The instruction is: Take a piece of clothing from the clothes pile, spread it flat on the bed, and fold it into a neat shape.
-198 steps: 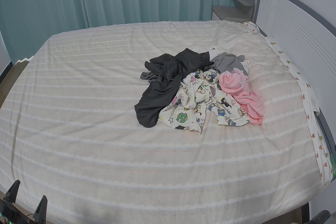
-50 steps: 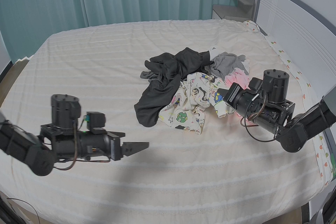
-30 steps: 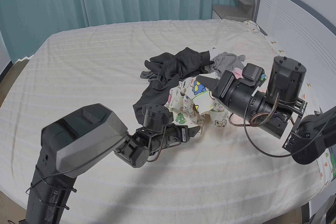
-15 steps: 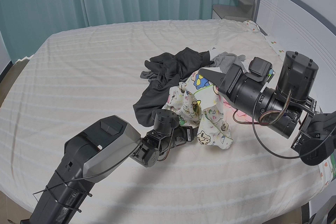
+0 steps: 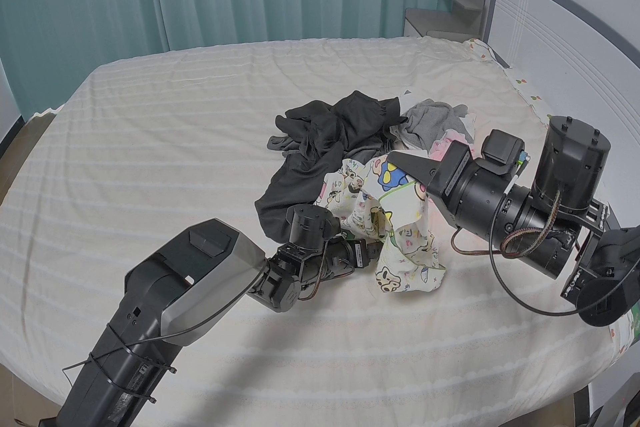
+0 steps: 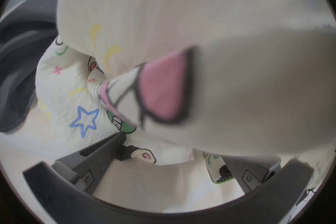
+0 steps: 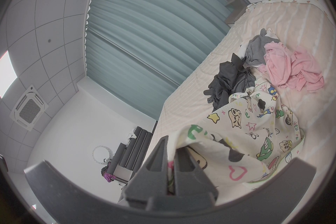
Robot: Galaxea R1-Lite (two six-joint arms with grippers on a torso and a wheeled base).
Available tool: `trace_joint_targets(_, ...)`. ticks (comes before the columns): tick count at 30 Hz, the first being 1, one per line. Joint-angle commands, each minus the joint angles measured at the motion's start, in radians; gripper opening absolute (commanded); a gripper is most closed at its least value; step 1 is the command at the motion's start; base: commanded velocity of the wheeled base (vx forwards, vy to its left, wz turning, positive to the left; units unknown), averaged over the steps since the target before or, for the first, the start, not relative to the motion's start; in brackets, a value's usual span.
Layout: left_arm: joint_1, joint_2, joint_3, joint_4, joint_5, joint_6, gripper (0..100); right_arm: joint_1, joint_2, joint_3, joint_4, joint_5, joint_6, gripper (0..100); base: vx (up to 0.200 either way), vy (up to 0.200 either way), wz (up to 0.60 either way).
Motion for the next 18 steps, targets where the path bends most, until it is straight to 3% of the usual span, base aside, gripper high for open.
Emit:
trace_joint_targets(1,0.016,0.096,-0.159,0.012,0.046,-0.004,100,0.002,-0.034,0.007,0.004,0.0,0.004,0,0.0,0.0,0.0)
trace_joint_targets(4,0.022,0.123,-0.246,0.086,0.097,-0.009,100,0.005,-0.035,0.009,0.007,0.0,0.004,0,0.0,0.0,0.0)
trace_joint_targets(5,0.021,0.122,-0.248,0.105,0.1,-0.009,0,0.005,-0.035,0.01,0.007,0.0,0.004,0,0.0,0.0,0.0)
trace_joint_targets(12,0.021,0.094,-0.237,0.158,0.117,-0.009,0,0.0,-0.037,0.017,0.007,0.0,0.004,0,0.0,0.0,0.0)
trace_joint_targets(18,0.024,0.004,-0.148,0.164,0.126,-0.011,0,-0.001,-0.034,0.017,0.007,0.0,0.004,0,0.0,0.0,0.0)
